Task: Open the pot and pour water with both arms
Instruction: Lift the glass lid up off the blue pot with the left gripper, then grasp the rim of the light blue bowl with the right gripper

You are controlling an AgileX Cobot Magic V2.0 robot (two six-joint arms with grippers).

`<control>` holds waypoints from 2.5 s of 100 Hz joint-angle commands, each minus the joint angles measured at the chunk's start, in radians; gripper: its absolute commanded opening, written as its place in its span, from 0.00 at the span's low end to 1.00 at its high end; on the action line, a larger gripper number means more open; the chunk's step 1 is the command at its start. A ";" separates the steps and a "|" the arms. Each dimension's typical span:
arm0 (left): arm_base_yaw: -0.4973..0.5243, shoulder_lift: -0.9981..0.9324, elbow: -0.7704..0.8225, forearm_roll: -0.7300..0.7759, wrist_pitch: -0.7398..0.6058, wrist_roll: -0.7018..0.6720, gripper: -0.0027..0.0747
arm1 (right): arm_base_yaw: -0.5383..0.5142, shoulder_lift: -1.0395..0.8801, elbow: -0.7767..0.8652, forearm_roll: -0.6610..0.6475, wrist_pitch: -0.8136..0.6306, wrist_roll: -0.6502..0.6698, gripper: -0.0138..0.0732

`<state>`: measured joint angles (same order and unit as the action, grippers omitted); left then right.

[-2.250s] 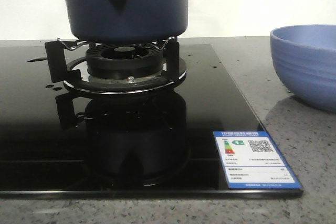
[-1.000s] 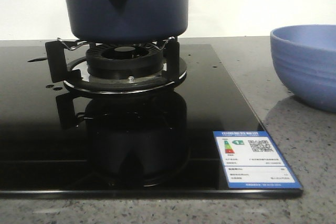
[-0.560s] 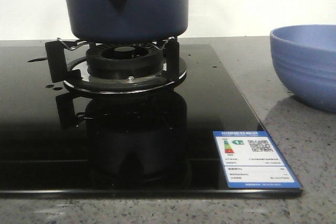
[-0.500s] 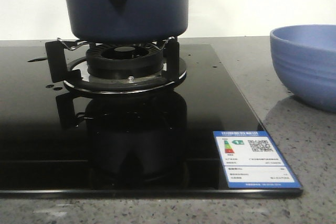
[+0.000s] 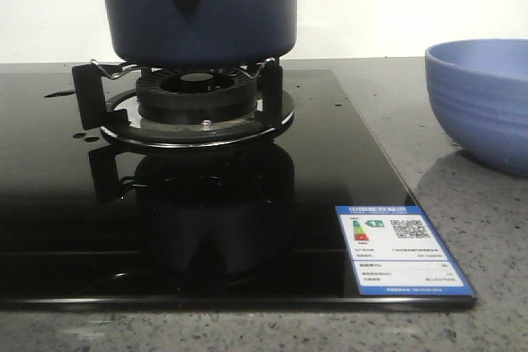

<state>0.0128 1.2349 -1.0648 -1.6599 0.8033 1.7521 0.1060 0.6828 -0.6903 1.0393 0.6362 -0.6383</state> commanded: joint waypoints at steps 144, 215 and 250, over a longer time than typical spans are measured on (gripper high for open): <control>-0.061 -0.305 0.300 -0.119 -0.236 -0.004 0.37 | -0.234 0.287 -0.387 -0.849 0.434 0.705 0.77; -0.078 -0.305 0.300 -0.119 -0.263 -0.002 0.37 | -0.234 0.590 -0.378 -0.771 0.401 0.703 0.43; -0.078 -0.305 0.300 -0.119 -0.265 -0.002 0.37 | -0.234 0.596 -0.265 -0.763 0.321 0.703 0.40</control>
<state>-0.0579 0.9482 -0.7301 -1.7189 0.5178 1.7505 -0.1217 1.2980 -0.9607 0.2561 1.0063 0.0693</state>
